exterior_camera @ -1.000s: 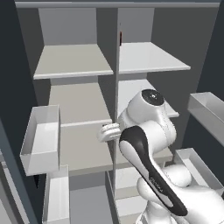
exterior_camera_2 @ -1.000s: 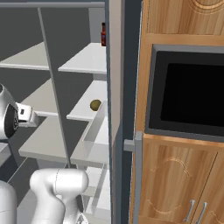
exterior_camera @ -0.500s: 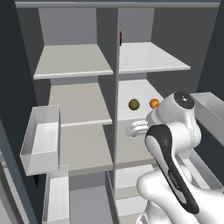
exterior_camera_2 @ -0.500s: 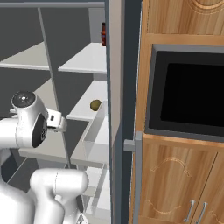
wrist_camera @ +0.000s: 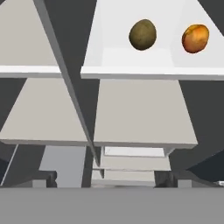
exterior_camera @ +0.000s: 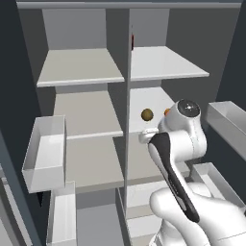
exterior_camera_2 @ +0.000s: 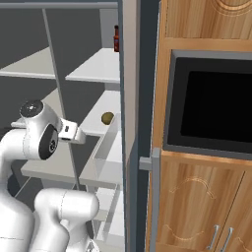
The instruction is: Take the peach and potato from the fridge shelf and place them in the freezer drawer to begin freezing them.
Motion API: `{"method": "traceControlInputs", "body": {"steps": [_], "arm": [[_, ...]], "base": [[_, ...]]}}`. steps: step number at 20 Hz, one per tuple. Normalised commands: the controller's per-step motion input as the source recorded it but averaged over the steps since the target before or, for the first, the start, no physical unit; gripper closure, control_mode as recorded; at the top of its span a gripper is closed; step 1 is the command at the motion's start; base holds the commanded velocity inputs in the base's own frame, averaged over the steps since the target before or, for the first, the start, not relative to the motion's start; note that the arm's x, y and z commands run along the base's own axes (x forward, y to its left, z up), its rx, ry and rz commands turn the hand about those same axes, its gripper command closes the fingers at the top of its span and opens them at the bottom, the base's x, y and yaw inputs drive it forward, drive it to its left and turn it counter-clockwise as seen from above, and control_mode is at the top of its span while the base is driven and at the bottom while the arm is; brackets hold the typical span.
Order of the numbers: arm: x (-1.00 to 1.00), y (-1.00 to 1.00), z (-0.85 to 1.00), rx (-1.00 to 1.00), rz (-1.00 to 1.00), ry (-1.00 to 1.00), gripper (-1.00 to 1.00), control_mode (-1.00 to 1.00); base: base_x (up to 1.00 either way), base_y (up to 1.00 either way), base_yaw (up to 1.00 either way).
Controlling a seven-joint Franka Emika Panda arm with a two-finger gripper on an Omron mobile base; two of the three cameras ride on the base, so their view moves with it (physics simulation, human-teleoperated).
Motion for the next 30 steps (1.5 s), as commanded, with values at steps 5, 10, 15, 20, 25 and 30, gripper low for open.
{"method": "traceControlInputs", "body": {"steps": [5,10,15,20,25,30], "arm": [[0.41,-0.26,0.00,0.00,-0.14,-0.01,-1.00,-1.00],[0.33,-0.52,0.00,0.00,-0.14,0.00,-1.00,-1.00],[0.39,-0.22,0.00,0.00,-0.08,-0.04,-1.00,-1.00],[0.55,0.00,-0.01,0.02,0.00,-0.02,-1.00,-1.00],[0.48,-0.07,0.00,0.06,0.00,-0.01,-1.00,-1.00],[0.46,-0.03,0.00,0.04,0.00,0.00,-1.00,-1.00]], "base": [[0.00,0.00,0.00],[0.00,0.00,0.00],[0.00,0.00,0.00],[0.00,0.00,0.00],[0.00,0.00,0.00],[0.00,0.00,0.00]]}}
